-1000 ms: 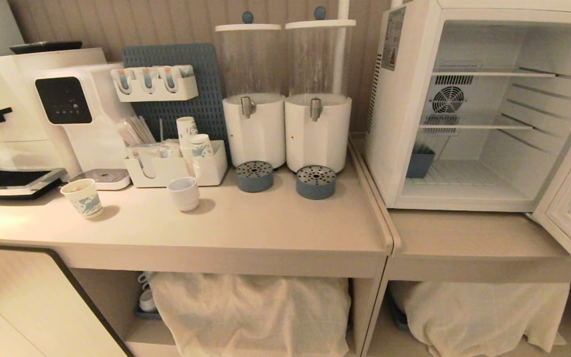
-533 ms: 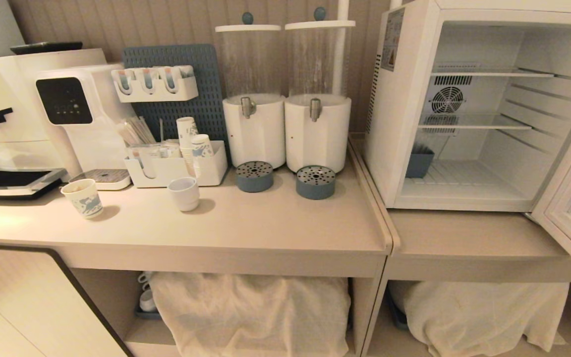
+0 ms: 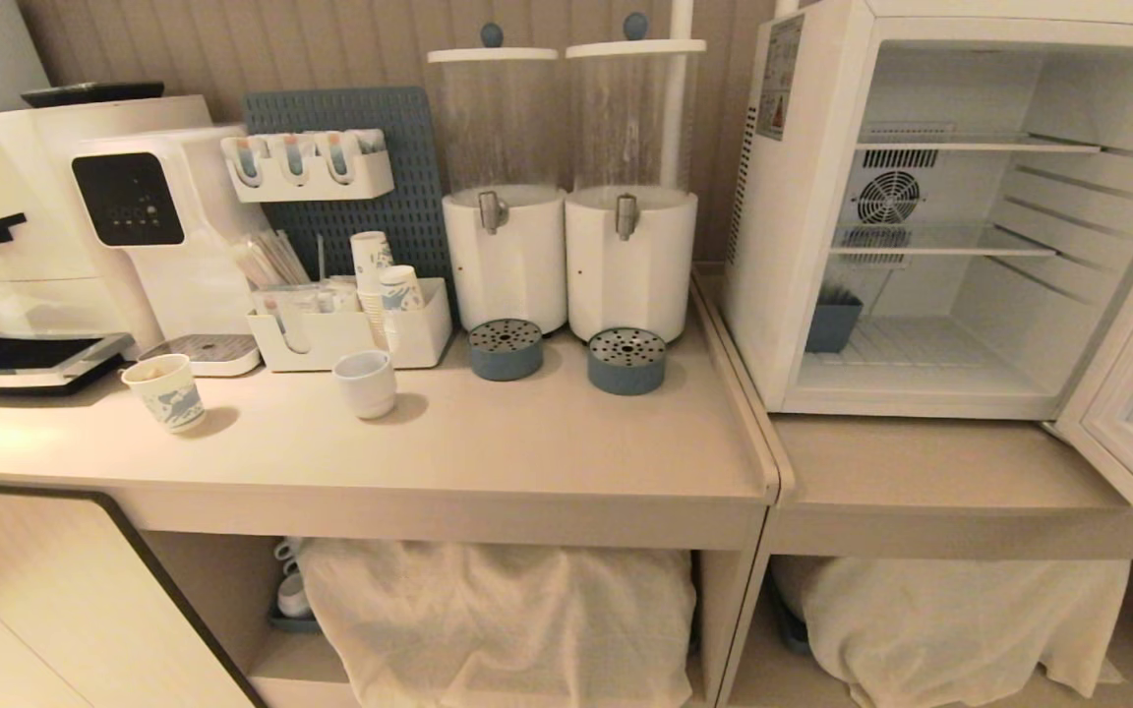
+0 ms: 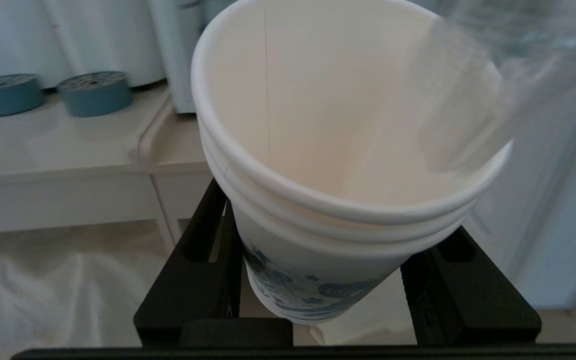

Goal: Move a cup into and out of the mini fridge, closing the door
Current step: Place the paper cup on the table

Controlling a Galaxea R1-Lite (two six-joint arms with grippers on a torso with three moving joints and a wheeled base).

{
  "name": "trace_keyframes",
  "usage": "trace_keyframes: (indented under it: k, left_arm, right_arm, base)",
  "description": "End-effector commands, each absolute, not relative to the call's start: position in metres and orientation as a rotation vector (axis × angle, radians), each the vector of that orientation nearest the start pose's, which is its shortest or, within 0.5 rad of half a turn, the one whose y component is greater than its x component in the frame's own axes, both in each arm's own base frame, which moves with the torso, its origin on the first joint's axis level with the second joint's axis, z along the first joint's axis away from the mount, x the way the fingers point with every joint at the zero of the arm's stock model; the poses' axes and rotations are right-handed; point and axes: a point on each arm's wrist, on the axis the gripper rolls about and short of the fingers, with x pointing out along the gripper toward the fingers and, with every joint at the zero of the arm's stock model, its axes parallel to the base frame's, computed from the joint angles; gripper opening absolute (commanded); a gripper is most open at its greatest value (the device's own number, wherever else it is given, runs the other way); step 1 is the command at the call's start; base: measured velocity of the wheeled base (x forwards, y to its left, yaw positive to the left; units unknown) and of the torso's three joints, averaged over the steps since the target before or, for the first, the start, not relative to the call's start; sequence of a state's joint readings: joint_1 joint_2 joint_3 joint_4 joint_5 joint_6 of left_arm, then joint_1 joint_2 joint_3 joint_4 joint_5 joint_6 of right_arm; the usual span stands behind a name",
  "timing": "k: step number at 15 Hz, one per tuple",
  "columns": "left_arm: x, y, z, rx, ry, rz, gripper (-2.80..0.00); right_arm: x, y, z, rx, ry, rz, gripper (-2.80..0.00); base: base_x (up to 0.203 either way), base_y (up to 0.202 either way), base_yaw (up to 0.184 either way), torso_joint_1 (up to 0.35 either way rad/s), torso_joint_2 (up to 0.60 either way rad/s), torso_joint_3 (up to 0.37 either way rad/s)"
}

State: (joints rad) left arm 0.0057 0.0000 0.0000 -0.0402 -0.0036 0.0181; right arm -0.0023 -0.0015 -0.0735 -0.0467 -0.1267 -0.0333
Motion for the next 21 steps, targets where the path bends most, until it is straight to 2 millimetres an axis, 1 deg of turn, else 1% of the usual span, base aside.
trace_keyframes:
  k: [1, 2, 3, 5, 15, 18, 21]
  left_arm:
    - [-0.0215, -0.0002, 0.0746, 0.02, -0.023, 0.002, -2.8]
    - [-0.0215, -0.0002, 0.0745, 0.022, -0.021, 0.002, -2.8]
    - [-0.0215, -0.0002, 0.0746, 0.022, -0.023, 0.002, -2.8]
    - [-0.0215, -0.0002, 0.0746, 0.022, -0.023, 0.002, -2.8]
    - [-0.0215, -0.0002, 0.0746, 0.02, -0.023, 0.002, -2.8]
    - [-0.0215, -0.0002, 0.0746, 0.02, -0.023, 0.002, -2.8]
    - [-0.0215, -0.0002, 0.0746, 0.02, -0.023, 0.002, -2.8]
  right_arm:
    - [-0.0235, -0.0007, 0.0833, -0.039, -0.07, -0.036, -2.8]
    - [-0.0238, 0.0, 0.0753, -0.072, 0.021, -0.003, -2.8]
    - [-0.0255, 0.0004, 0.0749, -0.099, 0.058, 0.018, -2.8]
    - [-0.0258, 0.0004, 0.0751, -0.055, 0.062, 0.017, -2.8]
    - [-0.0257, 0.0004, 0.0747, -0.05, 0.064, 0.015, -2.8]
    - [-0.0258, 0.0004, 0.0752, -0.05, 0.063, 0.015, -2.8]
    - [-0.0258, 0.0004, 0.0752, -0.05, 0.063, 0.015, -2.8]
  base:
    - [0.0, 0.0, 0.0, 0.0, 0.0, 0.0]
    - [0.0, 0.0, 0.0, 0.0, 0.0, 0.0]
    - [0.0, 0.0, 0.0, 0.0, 0.0, 0.0]
    - [0.0, 0.0, 0.0, 0.0, 0.0, 0.0]
    - [0.0, 0.0, 0.0, 0.0, 0.0, 0.0]
    - [0.005, 0.087, -0.005, 0.005, 0.0, 0.005]
    - [0.0, 0.193, -0.001, 0.001, 0.0, -0.002]
